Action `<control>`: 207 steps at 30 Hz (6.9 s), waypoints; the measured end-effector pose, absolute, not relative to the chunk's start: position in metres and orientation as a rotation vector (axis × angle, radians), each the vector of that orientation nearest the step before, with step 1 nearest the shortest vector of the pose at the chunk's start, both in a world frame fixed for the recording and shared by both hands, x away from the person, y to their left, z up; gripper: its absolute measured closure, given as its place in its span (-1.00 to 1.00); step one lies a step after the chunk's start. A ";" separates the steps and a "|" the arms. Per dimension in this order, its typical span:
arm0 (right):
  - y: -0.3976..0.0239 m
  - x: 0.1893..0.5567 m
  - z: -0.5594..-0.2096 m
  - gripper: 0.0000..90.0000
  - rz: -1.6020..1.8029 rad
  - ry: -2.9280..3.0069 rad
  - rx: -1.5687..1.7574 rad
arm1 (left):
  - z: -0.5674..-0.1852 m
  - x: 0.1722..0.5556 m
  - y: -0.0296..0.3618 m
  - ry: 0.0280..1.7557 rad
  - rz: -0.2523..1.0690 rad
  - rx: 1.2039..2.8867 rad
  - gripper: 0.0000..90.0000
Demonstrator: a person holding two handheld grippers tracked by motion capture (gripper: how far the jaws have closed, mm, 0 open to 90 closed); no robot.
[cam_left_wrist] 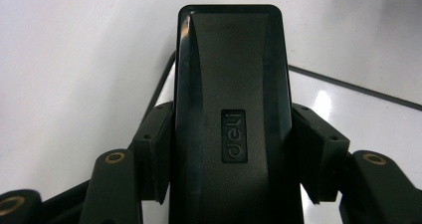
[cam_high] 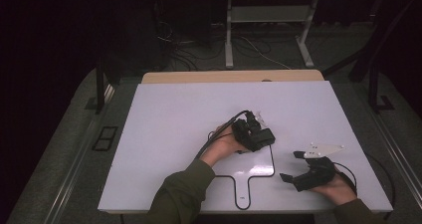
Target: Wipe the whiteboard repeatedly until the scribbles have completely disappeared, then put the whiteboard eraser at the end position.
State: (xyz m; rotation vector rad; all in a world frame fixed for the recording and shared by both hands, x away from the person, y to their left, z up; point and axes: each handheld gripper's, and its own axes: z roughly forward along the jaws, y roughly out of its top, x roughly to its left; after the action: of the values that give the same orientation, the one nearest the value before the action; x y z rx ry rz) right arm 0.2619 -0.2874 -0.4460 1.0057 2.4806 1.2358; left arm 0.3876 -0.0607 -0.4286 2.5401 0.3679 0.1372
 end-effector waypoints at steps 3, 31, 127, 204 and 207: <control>-0.287 0.261 -0.446 -0.96 1.238 2.480 1.009 | -0.428 0.394 -0.060 0.371 0.158 2.550 -0.13; -0.287 0.261 -0.446 -0.96 1.239 2.479 1.002 | -0.428 0.391 -0.070 0.389 0.155 2.547 -0.13; -0.286 0.262 -0.446 -0.96 1.234 2.488 1.001 | -0.425 0.421 -0.007 0.605 0.125 2.393 -0.13; -0.283 0.264 -0.446 -0.96 1.282 2.504 1.003 | -0.409 0.494 0.005 0.756 0.215 2.244 -0.41; -0.284 0.265 -0.447 -0.96 1.287 2.502 1.003 | -0.407 0.489 0.008 0.762 0.212 2.227 -0.43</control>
State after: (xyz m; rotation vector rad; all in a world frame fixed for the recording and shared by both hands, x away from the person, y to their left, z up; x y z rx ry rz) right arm 0.2652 -0.2841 -0.4470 1.0030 2.5020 1.2868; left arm 0.4892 0.0078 -0.4072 2.2268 0.7622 0.2117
